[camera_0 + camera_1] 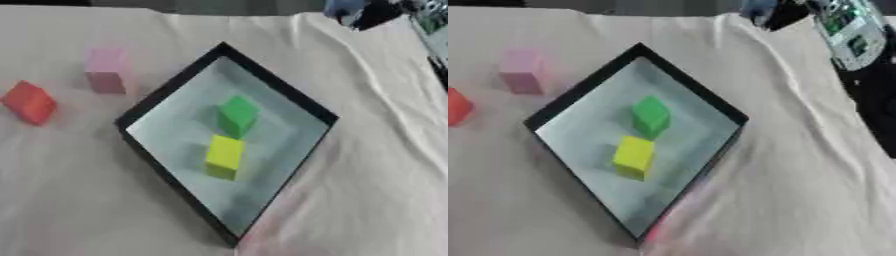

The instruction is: Pick up objects on the table and place them in the box.

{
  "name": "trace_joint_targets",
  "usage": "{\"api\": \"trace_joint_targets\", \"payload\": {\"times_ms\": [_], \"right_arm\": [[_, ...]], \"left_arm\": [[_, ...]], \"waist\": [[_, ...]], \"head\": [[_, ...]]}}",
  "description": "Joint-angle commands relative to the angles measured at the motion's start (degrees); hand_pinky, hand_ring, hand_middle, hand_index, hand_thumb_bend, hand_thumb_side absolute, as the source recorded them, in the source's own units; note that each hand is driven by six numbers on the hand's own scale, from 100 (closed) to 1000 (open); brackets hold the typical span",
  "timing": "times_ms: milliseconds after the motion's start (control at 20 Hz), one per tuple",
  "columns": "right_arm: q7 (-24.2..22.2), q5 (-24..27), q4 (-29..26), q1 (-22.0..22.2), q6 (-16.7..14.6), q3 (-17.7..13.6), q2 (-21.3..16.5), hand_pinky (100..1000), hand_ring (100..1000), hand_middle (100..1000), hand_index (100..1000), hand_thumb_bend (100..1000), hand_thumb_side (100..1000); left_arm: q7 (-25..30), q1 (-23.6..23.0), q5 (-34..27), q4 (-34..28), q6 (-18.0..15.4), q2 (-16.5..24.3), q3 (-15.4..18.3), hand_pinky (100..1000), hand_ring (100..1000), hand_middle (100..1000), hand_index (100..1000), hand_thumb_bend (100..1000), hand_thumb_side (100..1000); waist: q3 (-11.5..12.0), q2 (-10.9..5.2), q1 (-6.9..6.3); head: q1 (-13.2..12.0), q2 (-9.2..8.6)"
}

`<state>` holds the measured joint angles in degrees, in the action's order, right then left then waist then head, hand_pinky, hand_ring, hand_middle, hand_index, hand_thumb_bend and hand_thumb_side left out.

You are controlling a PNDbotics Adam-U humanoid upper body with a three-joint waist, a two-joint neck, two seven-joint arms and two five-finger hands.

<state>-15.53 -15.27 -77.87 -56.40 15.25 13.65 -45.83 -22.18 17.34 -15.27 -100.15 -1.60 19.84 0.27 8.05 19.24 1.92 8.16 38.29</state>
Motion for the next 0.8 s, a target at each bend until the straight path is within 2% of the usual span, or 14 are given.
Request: {"api": "trace_joint_targets", "payload": {"times_ms": [50,300,450,600,800], "right_arm": [[-4.2,3.3,-12.2,0.1,0.7,2.3,-4.3,777,671,589,689,207,100],[-10.3,6.0,-26.5,2.0,2.8,6.6,-4.7,774,679,600,696,228,100],[-14.0,6.3,-31.6,2.2,5.0,9.6,-4.1,774,681,602,698,218,112],[-17.7,4.5,-31.8,2.2,6.9,13.2,-2.1,775,688,609,703,222,164],[-20.6,0.3,-27.6,1.5,6.4,17.5,2.1,774,689,608,703,237,171]], "left_arm": [[-0.5,-0.4,0.3,-0.6,-0.2,2.0,1.0,806,800,788,814,258,696],[-0.8,-0.8,0.2,-0.6,-0.4,2.3,1.2,806,800,788,815,260,692],[-0.7,-0.8,0.1,-0.6,-0.3,2.3,1.1,806,801,788,814,254,694],[-0.7,-0.6,0.3,-0.6,-0.3,2.3,1.1,806,801,789,814,257,690],[-0.5,-0.5,0.2,-0.6,-0.3,2.2,0.8,806,801,789,815,257,691]], "waist": [[-0.5,-2.94,0.63],[-1.0,-4.11,0.83],[-0.9,-4.41,0.91],[-0.6,-4.5,0.96],[-0.4,-4.52,0.88]], "head": [[-0.9,0.94],[-1.3,1.79],[-0.9,1.81],[-0.2,1.65],[0.0,1.68]]}}
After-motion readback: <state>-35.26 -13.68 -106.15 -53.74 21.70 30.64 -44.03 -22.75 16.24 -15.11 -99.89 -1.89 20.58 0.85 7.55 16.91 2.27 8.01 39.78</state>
